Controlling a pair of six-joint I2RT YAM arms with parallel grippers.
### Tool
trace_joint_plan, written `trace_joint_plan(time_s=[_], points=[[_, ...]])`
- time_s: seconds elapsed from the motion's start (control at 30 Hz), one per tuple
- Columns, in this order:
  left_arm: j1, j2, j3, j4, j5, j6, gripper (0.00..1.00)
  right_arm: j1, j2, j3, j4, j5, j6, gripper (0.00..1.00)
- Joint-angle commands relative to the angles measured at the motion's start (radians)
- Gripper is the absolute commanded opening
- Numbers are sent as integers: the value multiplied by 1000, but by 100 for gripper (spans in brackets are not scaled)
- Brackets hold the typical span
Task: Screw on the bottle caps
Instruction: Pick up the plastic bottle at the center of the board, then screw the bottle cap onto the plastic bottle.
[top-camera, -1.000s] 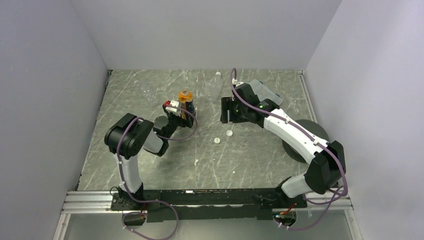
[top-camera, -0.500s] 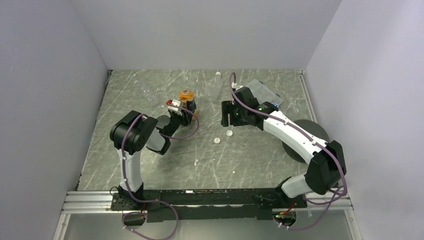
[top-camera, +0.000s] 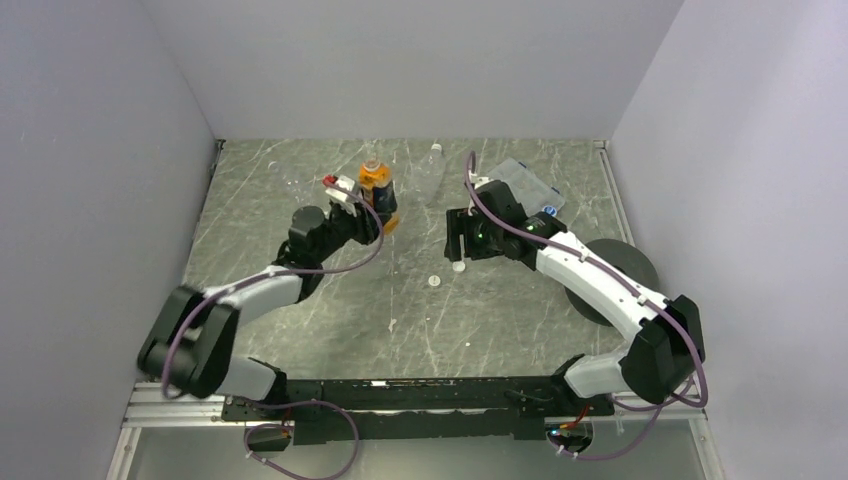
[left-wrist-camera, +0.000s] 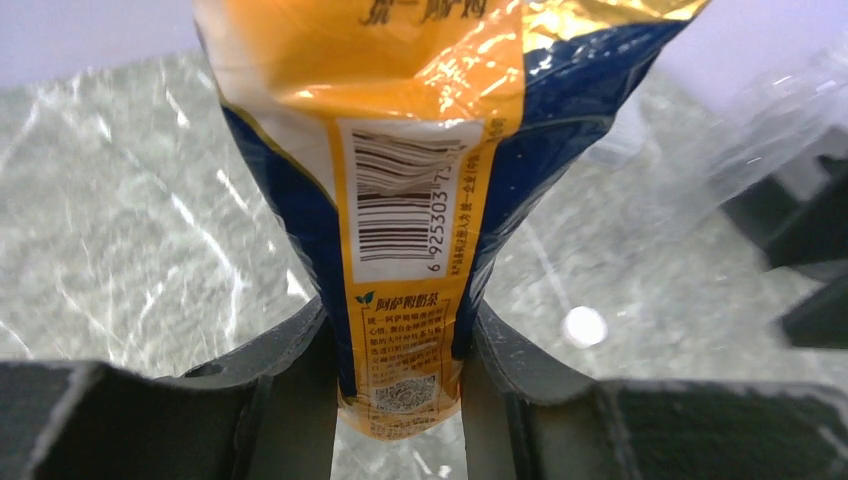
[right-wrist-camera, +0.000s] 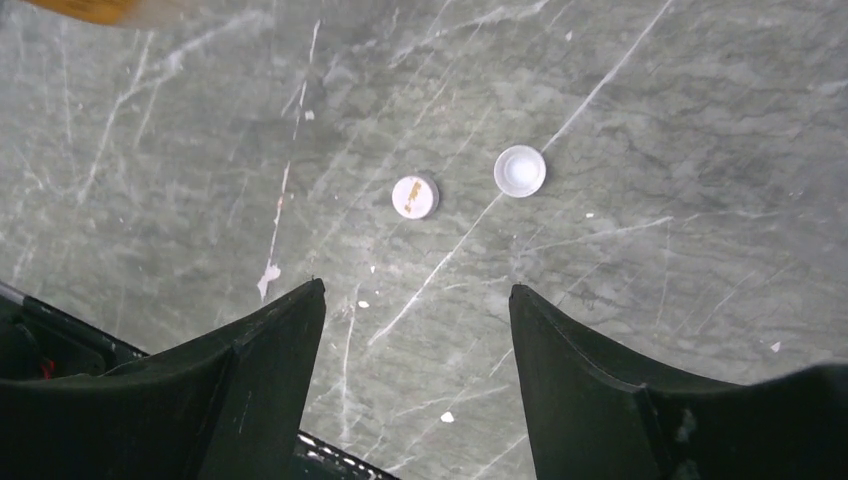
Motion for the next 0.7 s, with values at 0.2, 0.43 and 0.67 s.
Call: trace_joint_plan(time_s=[0.2,0.43,0.67], points=[[2,-464,356,-1261,161,247,0,139,49,-76,34,-7,24,62],[1,-562,431,-1523,395,402,0,160,215,-40,66,88,52,57],[2,-571,467,-1603,471,507,0,160,351,3,92,109,54,54]])
